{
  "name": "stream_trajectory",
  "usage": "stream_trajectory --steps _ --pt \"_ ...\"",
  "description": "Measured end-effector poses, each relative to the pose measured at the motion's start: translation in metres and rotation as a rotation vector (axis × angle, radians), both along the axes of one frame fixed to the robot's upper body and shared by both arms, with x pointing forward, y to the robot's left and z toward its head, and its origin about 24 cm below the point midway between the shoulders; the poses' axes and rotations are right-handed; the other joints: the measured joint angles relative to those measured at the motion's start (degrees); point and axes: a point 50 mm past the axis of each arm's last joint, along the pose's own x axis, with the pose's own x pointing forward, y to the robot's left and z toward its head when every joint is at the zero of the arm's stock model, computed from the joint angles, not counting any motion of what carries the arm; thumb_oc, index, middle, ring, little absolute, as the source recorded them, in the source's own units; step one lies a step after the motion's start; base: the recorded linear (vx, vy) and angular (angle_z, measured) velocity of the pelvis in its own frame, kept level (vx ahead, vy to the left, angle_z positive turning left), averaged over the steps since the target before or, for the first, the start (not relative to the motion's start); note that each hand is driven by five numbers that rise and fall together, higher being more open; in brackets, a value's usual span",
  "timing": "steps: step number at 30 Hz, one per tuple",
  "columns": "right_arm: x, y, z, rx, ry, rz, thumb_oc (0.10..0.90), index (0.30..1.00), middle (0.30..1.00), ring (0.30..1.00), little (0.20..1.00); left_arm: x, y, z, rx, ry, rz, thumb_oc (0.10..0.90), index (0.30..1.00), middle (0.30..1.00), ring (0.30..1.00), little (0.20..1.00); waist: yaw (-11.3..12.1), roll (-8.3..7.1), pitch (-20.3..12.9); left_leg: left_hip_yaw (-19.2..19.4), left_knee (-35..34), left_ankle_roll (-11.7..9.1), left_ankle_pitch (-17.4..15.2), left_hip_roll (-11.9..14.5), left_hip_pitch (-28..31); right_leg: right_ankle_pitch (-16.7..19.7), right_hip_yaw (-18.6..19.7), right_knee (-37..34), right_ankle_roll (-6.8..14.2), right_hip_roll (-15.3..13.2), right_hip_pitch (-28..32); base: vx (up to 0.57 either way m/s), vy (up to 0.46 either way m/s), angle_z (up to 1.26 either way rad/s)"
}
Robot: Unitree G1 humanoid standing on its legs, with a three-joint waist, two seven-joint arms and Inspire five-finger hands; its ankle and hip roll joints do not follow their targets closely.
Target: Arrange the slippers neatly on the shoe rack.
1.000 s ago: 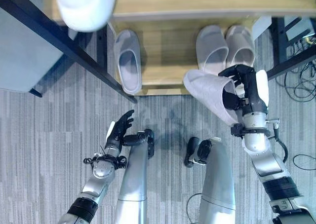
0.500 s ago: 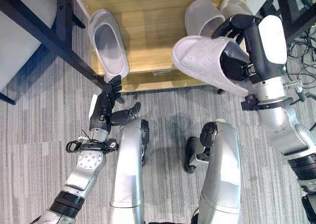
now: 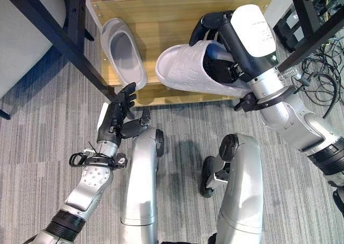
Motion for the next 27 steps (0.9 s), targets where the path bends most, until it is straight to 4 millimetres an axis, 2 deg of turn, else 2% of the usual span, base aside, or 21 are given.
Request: stream_trajectory --steps 4,9,11,15,18,25,27 --pt "0.015 -0.013 0.001 0.018 0.019 -0.098 0.400 0.300 0.300 0.300 0.300 0.000 0.001 -0.002 0.000 0.009 0.004 0.800 0.900 0.900 0.900 0.900 1.47 0.00 0.00 0.26 -0.07 0.33 -1.10 -0.25 0.88 -1.44 0.05 0.01 0.42 -0.12 1.30 0.00 -0.005 0.06" --pt "0.031 -0.023 -0.002 0.071 0.052 -0.204 0.400 0.300 0.300 0.300 0.300 0.000 0.002 -0.008 0.003 0.032 0.021 0.800 0.900 0.900 0.900 0.900 2.23 -0.04 0.02 0.57 -0.22 0.54 -2.37 -0.71 2.12 -3.09 0.13 0.14 0.59 -0.67 2.74 0.00 0.009 0.06" --pt "0.032 -0.022 -0.003 0.083 0.051 -0.208 0.400 0.300 0.300 0.300 0.300 0.000 0.002 -0.009 0.002 0.034 0.024 0.800 0.900 0.900 0.900 0.900 2.65 -0.07 0.04 0.76 -0.24 0.70 -2.87 -0.72 2.32 -3.58 0.18 0.16 0.74 -0.85 2.89 0.00 0.000 0.00" --pt "0.039 -0.006 -0.012 0.149 0.070 -0.192 0.400 0.300 0.300 0.300 0.300 0.001 -0.001 -0.006 0.002 0.024 0.017 0.800 0.900 0.900 0.900 0.900 3.38 -0.21 0.17 0.75 0.10 0.89 -3.86 -0.83 3.15 -4.46 0.10 0.43 0.75 -1.01 3.83 0.00 0.000 0.00" --pt "0.039 -0.004 -0.014 0.156 0.075 -0.189 0.400 0.300 0.300 0.300 0.300 0.003 -0.007 -0.006 0.006 0.023 -0.005 0.800 0.900 0.900 0.900 0.900 4.46 -0.40 0.33 0.45 0.51 0.90 -4.28 -0.92 3.19 -5.32 -0.03 0.79 0.51 -1.29 4.29 0.03 -0.003 0.04" --pt "0.041 -0.002 -0.011 0.177 0.060 -0.197 0.400 0.300 0.300 0.300 0.300 0.002 -0.011 -0.008 0.008 0.033 -0.021 0.800 0.900 0.900 0.900 0.900 4.98 -0.39 0.34 0.23 0.74 1.02 -4.59 -1.94 3.43 -6.42 -0.16 0.97 1.46 -2.01 5.71 0.01 0.002 0.08" --pt "0.046 -0.002 -0.016 0.203 0.068 -0.224 0.400 0.300 0.300 0.300 0.300 0.003 -0.014 -0.008 0.010 0.032 -0.031 0.800 0.900 0.900 0.900 0.900 5.12 -0.38 0.35 0.29 0.80 1.01 -4.62 -2.35 3.43 -6.66 -0.24 1.05 1.87 -2.22 5.96 0.01 0.009 0.06"
